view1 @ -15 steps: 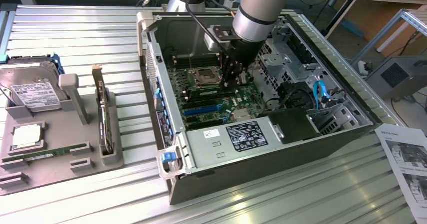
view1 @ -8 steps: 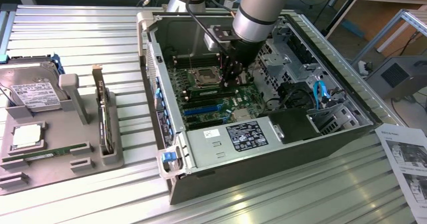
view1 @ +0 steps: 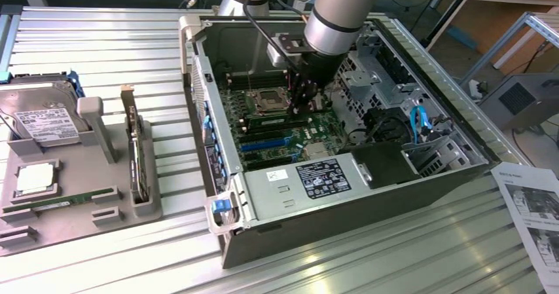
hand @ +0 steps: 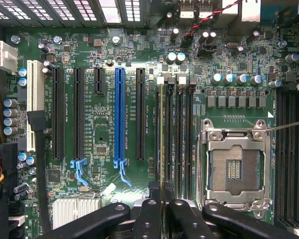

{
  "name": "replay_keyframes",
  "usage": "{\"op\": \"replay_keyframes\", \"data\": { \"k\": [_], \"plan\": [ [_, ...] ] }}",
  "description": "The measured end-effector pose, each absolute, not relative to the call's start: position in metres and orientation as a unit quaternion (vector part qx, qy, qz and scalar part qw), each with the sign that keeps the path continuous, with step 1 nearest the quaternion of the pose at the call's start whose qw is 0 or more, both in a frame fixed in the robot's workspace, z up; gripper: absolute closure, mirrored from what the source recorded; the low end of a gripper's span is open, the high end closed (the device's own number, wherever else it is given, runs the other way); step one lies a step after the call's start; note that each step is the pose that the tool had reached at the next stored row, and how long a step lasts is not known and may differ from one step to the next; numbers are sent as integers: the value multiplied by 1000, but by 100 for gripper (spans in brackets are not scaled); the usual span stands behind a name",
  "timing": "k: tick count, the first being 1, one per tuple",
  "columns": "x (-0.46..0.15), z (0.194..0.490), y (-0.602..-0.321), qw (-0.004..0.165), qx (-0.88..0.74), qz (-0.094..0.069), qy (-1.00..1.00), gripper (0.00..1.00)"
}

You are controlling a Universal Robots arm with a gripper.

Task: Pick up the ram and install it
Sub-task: 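Insert the ram into the slot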

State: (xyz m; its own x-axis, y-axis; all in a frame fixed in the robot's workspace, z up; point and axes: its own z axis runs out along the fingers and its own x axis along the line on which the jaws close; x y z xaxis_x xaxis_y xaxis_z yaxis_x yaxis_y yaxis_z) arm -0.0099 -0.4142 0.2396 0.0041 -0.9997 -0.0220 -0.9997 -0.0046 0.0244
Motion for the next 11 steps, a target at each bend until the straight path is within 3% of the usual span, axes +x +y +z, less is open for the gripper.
{"op": "replay_keyframes", "data": {
  "k": [11],
  "plan": [
    [-11, 239, -414, 1, 709, -16, -705, 87]
  ]
}}
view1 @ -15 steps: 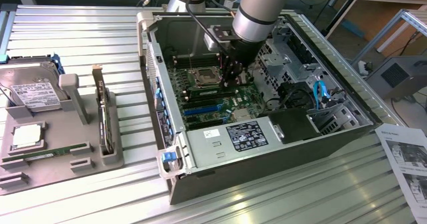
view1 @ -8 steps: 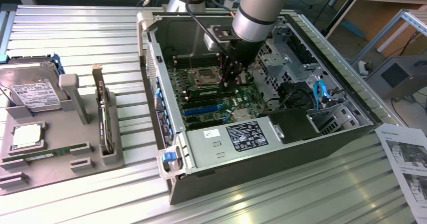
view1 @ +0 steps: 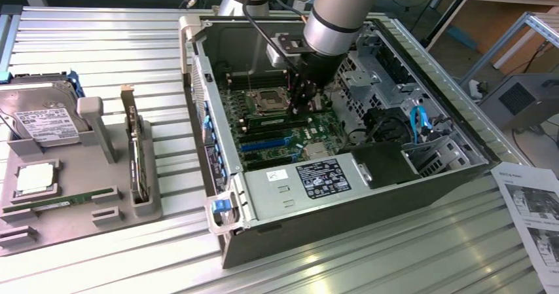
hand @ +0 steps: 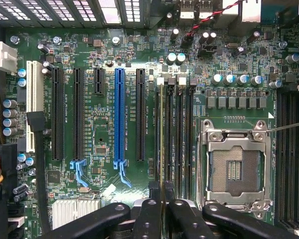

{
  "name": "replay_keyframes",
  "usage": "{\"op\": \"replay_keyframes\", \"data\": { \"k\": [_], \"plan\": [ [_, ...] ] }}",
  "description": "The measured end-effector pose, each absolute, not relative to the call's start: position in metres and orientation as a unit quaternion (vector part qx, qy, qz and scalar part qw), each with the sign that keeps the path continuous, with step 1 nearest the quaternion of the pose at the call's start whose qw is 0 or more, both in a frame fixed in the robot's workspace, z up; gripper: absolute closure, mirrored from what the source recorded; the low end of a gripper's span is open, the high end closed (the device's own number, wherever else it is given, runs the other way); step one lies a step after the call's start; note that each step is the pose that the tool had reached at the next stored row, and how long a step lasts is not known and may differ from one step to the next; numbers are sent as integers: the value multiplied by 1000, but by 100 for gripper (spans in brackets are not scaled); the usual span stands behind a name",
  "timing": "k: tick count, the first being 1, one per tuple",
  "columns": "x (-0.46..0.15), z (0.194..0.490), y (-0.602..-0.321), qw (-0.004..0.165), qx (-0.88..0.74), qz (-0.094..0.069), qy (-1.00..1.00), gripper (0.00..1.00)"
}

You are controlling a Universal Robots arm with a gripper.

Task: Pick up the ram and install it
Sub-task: 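Insert the ram into the slot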

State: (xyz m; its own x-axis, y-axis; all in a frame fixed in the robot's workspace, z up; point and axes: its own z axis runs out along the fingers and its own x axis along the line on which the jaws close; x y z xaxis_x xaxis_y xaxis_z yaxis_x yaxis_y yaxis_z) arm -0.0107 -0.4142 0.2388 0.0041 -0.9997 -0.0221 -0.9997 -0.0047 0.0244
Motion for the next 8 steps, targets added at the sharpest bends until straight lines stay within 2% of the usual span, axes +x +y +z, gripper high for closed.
{"op": "replay_keyframes", "data": {
  "k": [8],
  "plan": [
    [-11, 238, -414, -1, 709, -19, -705, 87]
  ]
}}
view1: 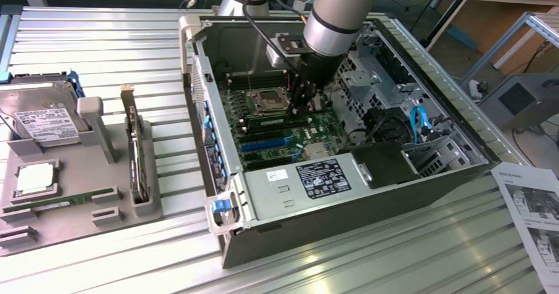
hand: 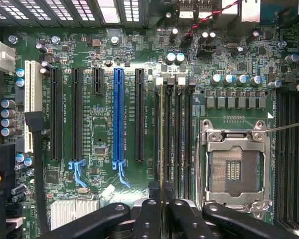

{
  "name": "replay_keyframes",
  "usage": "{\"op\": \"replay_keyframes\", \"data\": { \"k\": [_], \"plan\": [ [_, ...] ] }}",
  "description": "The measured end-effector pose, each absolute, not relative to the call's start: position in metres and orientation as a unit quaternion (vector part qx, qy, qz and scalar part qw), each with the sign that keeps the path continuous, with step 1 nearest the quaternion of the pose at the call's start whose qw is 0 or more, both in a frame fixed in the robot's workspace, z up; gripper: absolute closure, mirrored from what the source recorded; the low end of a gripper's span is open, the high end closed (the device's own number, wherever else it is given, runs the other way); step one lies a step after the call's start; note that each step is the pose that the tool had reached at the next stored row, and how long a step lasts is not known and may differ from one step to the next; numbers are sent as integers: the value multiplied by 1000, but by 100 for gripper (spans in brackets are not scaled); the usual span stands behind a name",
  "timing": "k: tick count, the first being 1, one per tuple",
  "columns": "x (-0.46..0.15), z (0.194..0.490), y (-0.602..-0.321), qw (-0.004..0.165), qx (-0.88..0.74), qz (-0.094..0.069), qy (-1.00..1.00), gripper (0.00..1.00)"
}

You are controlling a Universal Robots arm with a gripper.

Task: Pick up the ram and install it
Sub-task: 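Insert the ram into the slot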

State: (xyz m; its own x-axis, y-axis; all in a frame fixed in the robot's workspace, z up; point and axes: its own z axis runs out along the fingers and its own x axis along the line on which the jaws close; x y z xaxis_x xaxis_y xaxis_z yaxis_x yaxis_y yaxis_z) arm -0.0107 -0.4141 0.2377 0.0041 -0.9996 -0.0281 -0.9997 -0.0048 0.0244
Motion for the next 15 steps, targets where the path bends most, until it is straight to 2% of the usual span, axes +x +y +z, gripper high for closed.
{"op": "replay_keyframes", "data": {
  "k": [15],
  "plan": [
    [-11, 238, -414, 2, -708, 19, 706, 87]
  ]
}}
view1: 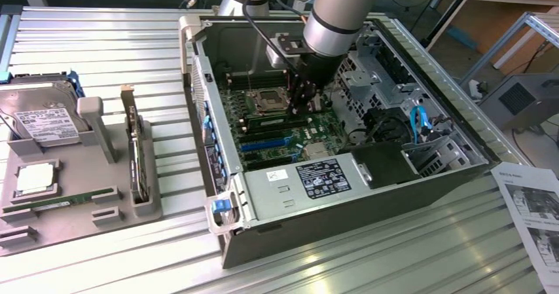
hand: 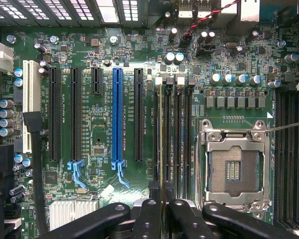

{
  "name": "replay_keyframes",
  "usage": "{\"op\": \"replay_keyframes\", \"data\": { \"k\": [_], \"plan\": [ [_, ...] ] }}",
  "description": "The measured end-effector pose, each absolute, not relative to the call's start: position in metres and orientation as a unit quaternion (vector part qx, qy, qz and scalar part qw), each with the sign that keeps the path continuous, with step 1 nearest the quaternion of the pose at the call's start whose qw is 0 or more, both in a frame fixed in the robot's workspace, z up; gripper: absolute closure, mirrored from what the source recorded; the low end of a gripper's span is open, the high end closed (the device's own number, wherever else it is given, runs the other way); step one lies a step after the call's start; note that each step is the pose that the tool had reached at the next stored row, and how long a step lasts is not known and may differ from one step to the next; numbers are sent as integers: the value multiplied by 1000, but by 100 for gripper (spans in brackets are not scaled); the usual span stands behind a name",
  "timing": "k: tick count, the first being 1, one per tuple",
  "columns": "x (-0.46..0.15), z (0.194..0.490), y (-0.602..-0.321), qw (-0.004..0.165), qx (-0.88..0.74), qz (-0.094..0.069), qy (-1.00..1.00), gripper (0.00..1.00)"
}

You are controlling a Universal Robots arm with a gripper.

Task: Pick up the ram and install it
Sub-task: 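Insert the ram into the slot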

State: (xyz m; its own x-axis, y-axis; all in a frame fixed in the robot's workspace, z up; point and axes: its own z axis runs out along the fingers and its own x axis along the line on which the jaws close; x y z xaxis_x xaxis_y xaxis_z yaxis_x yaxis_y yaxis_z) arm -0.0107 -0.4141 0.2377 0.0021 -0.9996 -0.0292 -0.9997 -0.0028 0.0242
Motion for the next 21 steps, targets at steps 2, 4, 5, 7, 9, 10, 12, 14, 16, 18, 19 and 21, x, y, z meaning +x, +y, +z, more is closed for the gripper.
{"op": "replay_keyframes", "data": {
  "k": [2, 4, 5, 7, 9, 10, 12, 14, 16, 18, 19, 21],
  "plan": [
    [-11, 239, -414, 2, -708, 19, 706, 87],
    [-11, 240, -414, 2, -708, 19, 706, 87],
    [-11, 240, -414, 2, -708, 19, 706, 87],
    [-11, 240, -414, 2, -708, 19, 706, 87],
    [-11, 240, -414, 2, -708, 19, 706, 87],
    [-11, 240, -414, 2, -708, 19, 706, 87],
    [-11, 240, -414, 2, -708, 19, 706, 87],
    [-11, 241, -414, 2, -708, 19, 706, 87],
    [-11, 241, -414, 2, -708, 19, 706, 87],
    [-11, 241, -414, 2, -708, 19, 706, 87],
    [-11, 241, -414, 2, -708, 19, 706, 87],
    [-11, 241, -414, 2, -708, 19, 706, 87]
  ]
}}
